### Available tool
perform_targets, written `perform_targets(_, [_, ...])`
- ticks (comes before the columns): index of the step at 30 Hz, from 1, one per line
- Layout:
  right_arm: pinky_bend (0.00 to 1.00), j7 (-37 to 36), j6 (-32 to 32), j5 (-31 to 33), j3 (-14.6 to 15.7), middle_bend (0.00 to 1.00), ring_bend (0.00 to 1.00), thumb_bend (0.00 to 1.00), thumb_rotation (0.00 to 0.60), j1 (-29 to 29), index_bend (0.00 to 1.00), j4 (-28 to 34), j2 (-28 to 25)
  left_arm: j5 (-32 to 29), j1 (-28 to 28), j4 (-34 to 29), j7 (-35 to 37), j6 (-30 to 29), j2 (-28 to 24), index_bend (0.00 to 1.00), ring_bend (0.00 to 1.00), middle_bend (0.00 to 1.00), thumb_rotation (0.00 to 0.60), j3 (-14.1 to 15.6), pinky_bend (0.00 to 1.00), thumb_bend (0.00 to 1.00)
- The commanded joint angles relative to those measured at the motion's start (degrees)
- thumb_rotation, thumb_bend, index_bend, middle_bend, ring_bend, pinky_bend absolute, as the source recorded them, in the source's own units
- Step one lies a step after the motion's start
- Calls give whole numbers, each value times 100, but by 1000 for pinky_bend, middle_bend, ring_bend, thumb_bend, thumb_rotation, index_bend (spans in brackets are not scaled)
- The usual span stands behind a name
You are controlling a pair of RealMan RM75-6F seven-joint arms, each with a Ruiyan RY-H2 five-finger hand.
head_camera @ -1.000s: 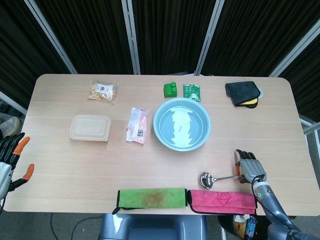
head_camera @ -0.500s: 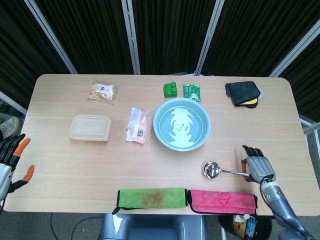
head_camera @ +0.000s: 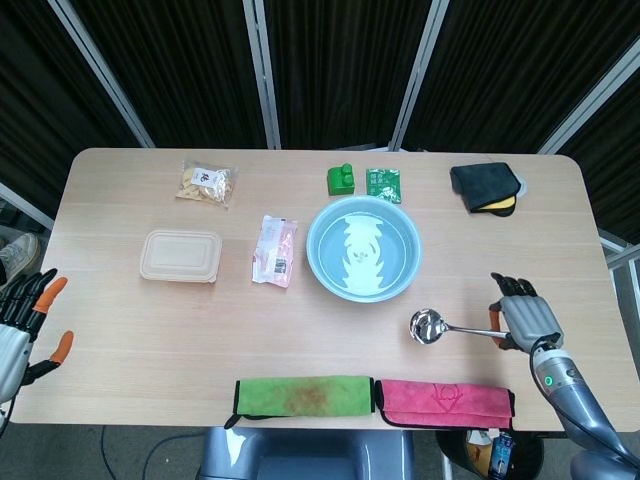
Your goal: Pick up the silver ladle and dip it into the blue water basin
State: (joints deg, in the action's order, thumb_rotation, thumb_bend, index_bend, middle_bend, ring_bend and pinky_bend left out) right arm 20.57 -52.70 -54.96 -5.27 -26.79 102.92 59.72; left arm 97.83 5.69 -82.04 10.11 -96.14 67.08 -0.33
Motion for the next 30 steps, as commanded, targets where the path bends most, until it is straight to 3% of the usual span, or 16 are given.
perform_targets(1, [0, 212, 155, 415, -112, 0, 0, 389, 600, -244, 706, 239, -287, -36, 1, 3, 1, 17, 0, 0, 0, 0, 600, -15, 0, 444])
perform_targets(10, [0, 745, 443, 1626, -295, 0, 0, 414, 600, -1003, 714, 539, -639, -148, -7, 3, -14, 38, 5, 0, 0, 0, 600, -66, 0, 443])
perform_targets(19, [0, 1537, 449, 3095, -320, 2, 0, 414, 600, -2107, 715, 622, -587, -206, -14, -1, -103, 49, 40, 0, 0, 0, 600, -100, 0, 443])
perform_targets(24, [0, 1904, 428, 3810, -261, 3, 0, 415, 600, -2683, 715, 501, -394, -302, -12, 1, -88, 78, 35, 0, 0, 0, 600, -148, 0, 443])
perform_targets(30, [0, 2309, 594, 4689, -75, 3, 0, 415, 600, -3413, 715, -258, 330, -515, 33, 7, -44, 250, 41, 0, 0, 0, 600, -230, 0, 443])
